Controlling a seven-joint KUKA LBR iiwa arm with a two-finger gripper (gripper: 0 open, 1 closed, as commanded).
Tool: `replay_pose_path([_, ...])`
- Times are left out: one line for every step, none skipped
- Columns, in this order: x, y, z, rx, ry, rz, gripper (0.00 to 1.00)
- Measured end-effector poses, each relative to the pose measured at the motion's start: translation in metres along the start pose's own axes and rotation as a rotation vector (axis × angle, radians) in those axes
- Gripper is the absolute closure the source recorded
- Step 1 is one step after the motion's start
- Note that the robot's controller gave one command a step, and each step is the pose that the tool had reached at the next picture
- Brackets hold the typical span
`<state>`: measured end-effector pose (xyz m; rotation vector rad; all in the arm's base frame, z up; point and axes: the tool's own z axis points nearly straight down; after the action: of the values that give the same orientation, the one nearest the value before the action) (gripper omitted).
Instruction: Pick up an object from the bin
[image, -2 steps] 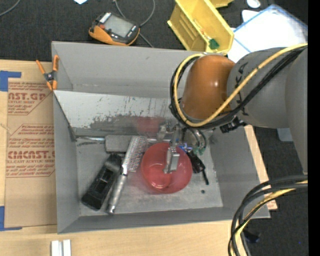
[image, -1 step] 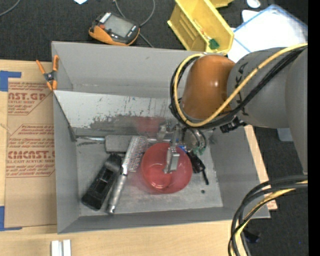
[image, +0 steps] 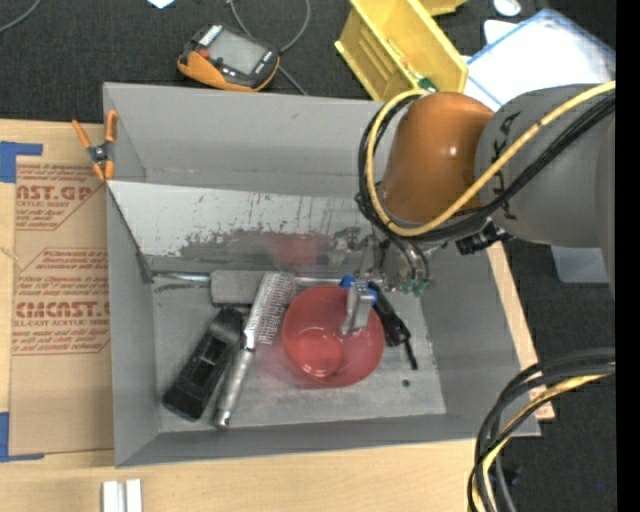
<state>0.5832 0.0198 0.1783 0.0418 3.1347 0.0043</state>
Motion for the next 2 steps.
replay_pose_path([0.002, -0.011, -0.004, 0.0, 0.003, -0.003, 0.0])
replay_pose_path([-0.001, -0.015, 0.066, 0.0, 0.0, -0.201, 0.0])
